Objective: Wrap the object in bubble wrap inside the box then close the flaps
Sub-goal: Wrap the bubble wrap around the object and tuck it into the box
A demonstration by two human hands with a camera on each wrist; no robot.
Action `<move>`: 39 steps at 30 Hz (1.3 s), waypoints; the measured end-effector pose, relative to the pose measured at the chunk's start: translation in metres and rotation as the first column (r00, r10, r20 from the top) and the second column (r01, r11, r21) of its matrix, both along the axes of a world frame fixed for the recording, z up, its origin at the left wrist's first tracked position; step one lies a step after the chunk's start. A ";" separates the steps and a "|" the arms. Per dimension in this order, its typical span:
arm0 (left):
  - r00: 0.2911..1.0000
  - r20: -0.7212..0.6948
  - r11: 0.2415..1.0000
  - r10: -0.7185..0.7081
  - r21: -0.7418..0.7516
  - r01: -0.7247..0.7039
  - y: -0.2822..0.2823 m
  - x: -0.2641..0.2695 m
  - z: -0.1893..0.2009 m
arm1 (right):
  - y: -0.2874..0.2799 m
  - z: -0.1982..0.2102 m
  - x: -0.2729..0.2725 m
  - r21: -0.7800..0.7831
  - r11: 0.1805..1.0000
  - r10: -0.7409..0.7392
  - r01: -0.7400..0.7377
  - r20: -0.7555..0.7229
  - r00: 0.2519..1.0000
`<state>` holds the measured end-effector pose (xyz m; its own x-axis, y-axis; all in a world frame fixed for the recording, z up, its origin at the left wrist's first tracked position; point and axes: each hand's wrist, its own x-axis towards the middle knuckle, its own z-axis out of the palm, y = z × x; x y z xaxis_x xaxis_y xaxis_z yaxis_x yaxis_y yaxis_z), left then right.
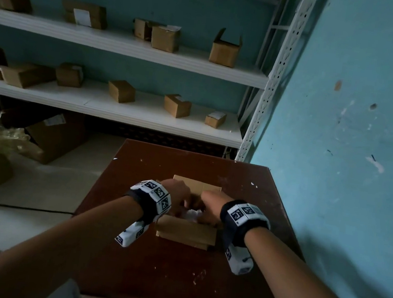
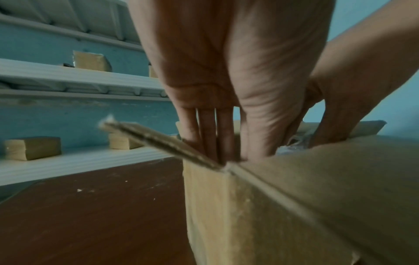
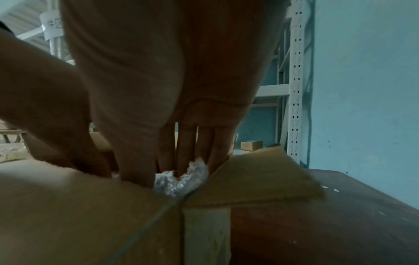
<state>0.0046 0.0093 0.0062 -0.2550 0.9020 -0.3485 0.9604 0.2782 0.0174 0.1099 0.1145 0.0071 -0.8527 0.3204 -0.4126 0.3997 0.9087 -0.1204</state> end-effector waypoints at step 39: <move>0.946 -0.098 0.941 0.308 0.177 -0.288 -0.018 0.046 -0.019 | -0.047 -0.024 0.051 0.088 0.978 -0.144 0.189 -0.377 0.915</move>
<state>0.0510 -0.0089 -0.0129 -0.5525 0.8186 -0.1568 0.8311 0.5554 -0.0284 0.1610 0.0677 -0.0173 -0.8665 0.4983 -0.0311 0.4951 0.8495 -0.1822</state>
